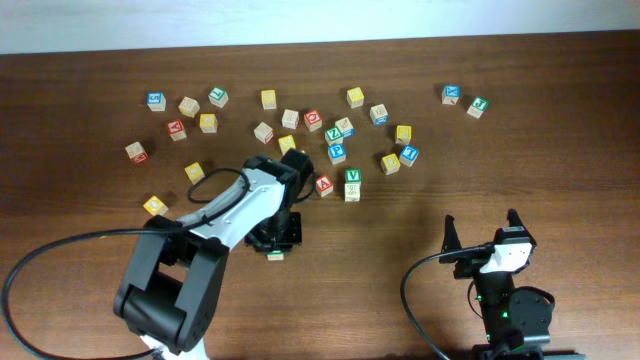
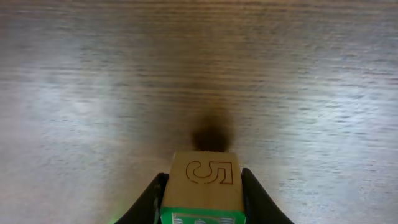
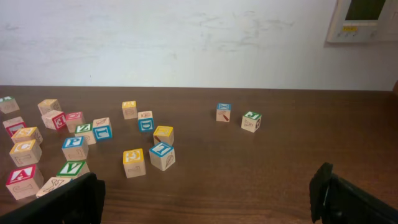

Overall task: Spell out RSS
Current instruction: 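Carry the R block toward the near table edge and release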

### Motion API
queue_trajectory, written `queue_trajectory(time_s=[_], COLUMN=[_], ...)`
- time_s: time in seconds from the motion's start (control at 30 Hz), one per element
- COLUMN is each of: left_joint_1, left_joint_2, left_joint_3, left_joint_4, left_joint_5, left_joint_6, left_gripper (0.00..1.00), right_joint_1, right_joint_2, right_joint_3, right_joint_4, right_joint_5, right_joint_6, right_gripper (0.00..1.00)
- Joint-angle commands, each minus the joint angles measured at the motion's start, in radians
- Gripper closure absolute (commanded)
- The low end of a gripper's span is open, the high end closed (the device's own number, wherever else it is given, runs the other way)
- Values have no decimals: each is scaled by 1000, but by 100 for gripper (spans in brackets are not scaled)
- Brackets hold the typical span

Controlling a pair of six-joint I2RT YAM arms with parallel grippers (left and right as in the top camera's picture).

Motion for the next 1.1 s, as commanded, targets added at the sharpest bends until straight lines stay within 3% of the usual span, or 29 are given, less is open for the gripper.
queue_trajectory(time_s=[0.0,0.27,0.37,0.5,0.63,0.87,0.9,1.0,1.07], left_joint_1=[-2,-2,-2,-2,-2,-2,-2,-2,-2], left_joint_2=[-1,-1,-1,-1,-1,-1,-1,-1,-1], left_joint_3=[-27,-62,-62,-60,-60,-60,-60,-60,-56], left_joint_4=[26,67,67,70,68,76,76,74,73], left_joint_5=[48,40,40,40,40,40,40,46,56], left_joint_6=[-18,-12,-13,-13,-12,21,21,21,21], left_gripper=[75,66,68,58,70,72,69,44,41], right_joint_1=[-6,-6,-5,-6,-5,-6,-6,-6,-6], right_joint_2=[-6,-6,-6,-6,-6,-6,-6,-6,-6], right_joint_3=[-5,-5,-5,-5,-5,-5,-5,-5,-5], right_joint_4=[-5,-5,-5,-5,-5,-5,-5,-5,-5], right_joint_5=[8,8,8,8,8,8,8,8,8], right_joint_6=[-6,-6,-6,-6,-6,-6,-6,-6,-6], right_gripper=[2,2,2,2,2,2,2,1,2])
